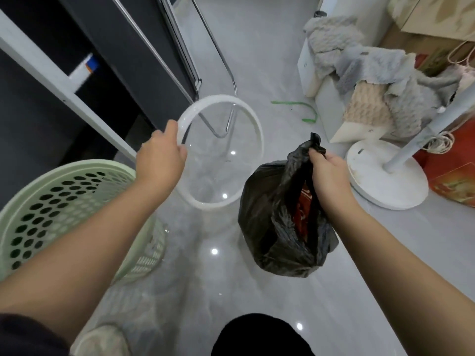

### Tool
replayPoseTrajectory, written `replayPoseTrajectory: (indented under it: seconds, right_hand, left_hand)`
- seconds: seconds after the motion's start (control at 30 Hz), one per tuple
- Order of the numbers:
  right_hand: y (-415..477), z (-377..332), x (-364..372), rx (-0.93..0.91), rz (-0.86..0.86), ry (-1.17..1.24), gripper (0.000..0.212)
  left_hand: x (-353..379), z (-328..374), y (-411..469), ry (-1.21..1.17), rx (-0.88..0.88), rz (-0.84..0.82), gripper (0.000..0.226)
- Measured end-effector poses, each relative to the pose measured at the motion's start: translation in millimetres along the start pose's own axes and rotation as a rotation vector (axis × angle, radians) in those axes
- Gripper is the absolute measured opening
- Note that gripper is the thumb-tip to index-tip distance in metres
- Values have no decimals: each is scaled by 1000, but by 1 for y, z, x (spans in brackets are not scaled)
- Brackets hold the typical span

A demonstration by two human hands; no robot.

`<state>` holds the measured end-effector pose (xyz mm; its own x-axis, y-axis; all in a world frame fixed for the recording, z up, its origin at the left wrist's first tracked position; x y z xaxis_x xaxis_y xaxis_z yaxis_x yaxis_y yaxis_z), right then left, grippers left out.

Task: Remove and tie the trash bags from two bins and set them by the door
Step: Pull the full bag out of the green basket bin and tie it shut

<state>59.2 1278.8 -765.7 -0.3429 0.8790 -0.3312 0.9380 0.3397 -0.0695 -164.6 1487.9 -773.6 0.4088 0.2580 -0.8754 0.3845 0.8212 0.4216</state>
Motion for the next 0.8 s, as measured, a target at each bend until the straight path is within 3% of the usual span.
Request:
replayPoseTrajectory:
  seconds: [0.17, 0.43, 0.8]
  right_hand:
    - [-9, -23, 15, -11, -55, -31, 33]
    - [-37, -34, 68, -23, -114, -102, 37]
    - [-81, -9, 139, 45, -208, -61, 37]
  left_hand:
    - [-58, -59, 12, -36, -267, -31, 21]
    - [-98, -172, -42, -6, -508, -265, 16]
    - [-103, -275, -106, 61, -647, -264, 17]
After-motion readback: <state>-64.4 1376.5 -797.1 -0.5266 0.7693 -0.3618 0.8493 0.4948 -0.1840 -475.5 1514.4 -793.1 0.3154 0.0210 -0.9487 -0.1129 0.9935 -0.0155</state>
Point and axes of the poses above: each hand's wrist, its own y-axis towards the middle knuckle, its own x-axis out of the palm, z = x × y, the point moved 6 cm from there along y, towards the middle knuckle, and after that the axes turned 13 degrees about z, right-handed, at the moved point
